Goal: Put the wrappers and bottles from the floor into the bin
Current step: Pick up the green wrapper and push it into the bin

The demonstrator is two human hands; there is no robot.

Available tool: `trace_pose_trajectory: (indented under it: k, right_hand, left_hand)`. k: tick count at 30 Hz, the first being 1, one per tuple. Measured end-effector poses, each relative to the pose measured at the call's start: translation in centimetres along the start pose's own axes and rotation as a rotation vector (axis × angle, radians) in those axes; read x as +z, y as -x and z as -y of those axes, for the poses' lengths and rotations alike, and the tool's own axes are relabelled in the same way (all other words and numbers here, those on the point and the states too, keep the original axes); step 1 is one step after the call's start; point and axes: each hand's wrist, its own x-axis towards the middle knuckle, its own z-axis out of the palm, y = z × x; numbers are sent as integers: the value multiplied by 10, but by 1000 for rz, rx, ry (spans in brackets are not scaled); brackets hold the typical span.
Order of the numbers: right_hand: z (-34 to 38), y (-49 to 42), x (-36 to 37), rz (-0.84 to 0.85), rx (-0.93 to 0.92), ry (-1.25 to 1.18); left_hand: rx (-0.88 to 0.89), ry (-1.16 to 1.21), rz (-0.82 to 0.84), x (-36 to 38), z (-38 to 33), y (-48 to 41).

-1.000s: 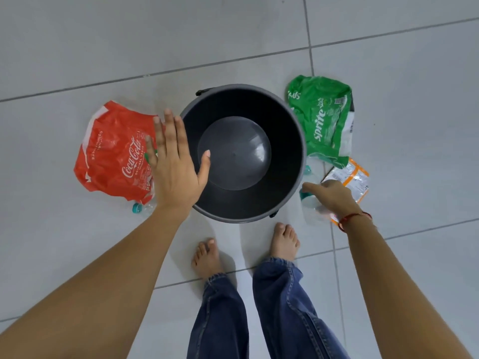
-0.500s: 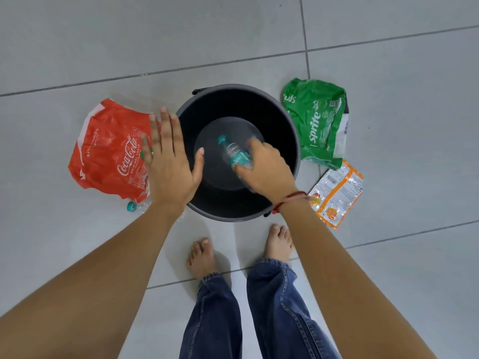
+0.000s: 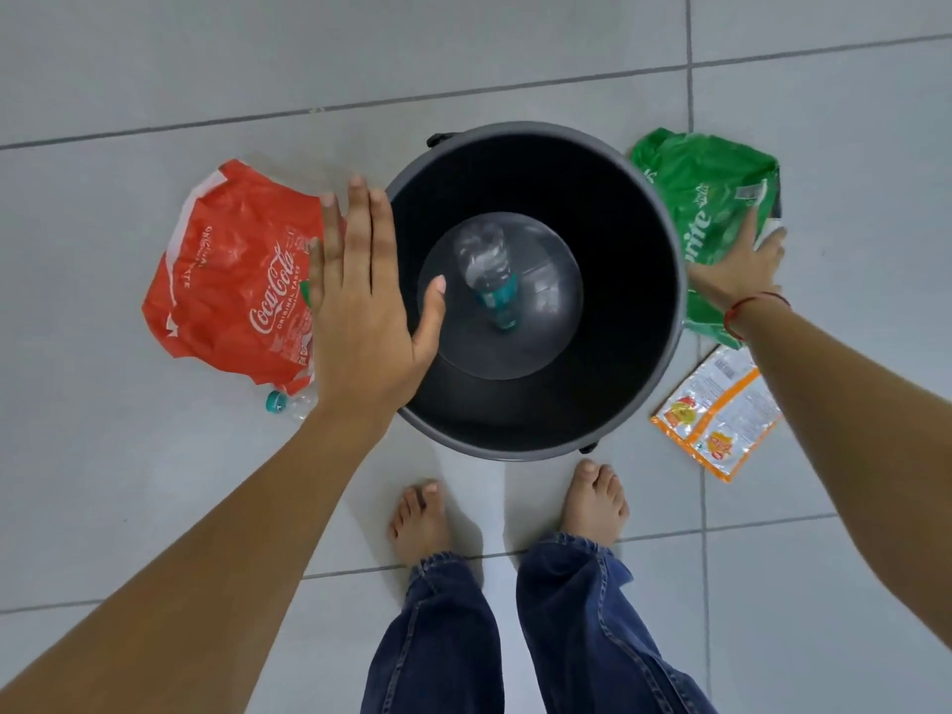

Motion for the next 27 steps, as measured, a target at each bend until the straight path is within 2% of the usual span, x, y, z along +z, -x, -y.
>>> trace_pose_trajectory:
  k: [3, 5, 7, 8, 12, 13, 14, 15, 17, 18, 19, 20, 21, 24, 26, 27]
  right_hand:
    - [13, -17, 23, 39, -34, -1]
    - [25, -28, 36, -36, -42, 10]
    - [21, -28, 64, 37, -51, 115]
    - [11, -25, 64, -35, -54, 271]
    - [-93, 118, 153, 176, -57, 252]
    - [-104, 158, 164, 226, -99, 331]
    - [-91, 167, 147, 288, -152, 386]
    - [-65, 133, 112, 267, -237, 366]
    - [-12, 114, 26, -89, -264, 333]
    - [20, 116, -13, -331, -221, 126]
    - [33, 129, -34, -528, -307, -251]
    - [48, 150, -65, -686, -389, -374]
    - [63, 175, -76, -757, -437, -340]
    - [89, 234, -48, -505, -598, -180]
    - [101, 243, -21, -343, -527, 1]
    - [107, 233, -10, -337, -494, 103]
  left_hand:
    - [14, 7, -21, 1, 1, 0]
    - [16, 18, -30, 1, 0, 0]
    - [12, 20, -35, 1, -1, 0]
    - [11, 18, -36, 1, -1, 0]
    - [2, 28, -21, -1, 0, 0]
    - [-1, 30, -16, -1, 0, 0]
    - [-1, 30, -10, -1, 0, 0]
    - [-1, 28, -4, -1, 0, 0]
    - [0, 25, 4, -2, -1, 0]
    - [-2, 28, 5, -3, -1, 0]
    - [-3, 34, 6, -3, -1, 0]
    - [-3, 41, 7, -3, -1, 0]
    - [-2, 48, 7, -5, -1, 1]
    - [11, 91, -6, -7, -1, 1]
    - [9, 118, -20, -7, -2, 1]
    - [1, 123, -22, -7, -2, 2]
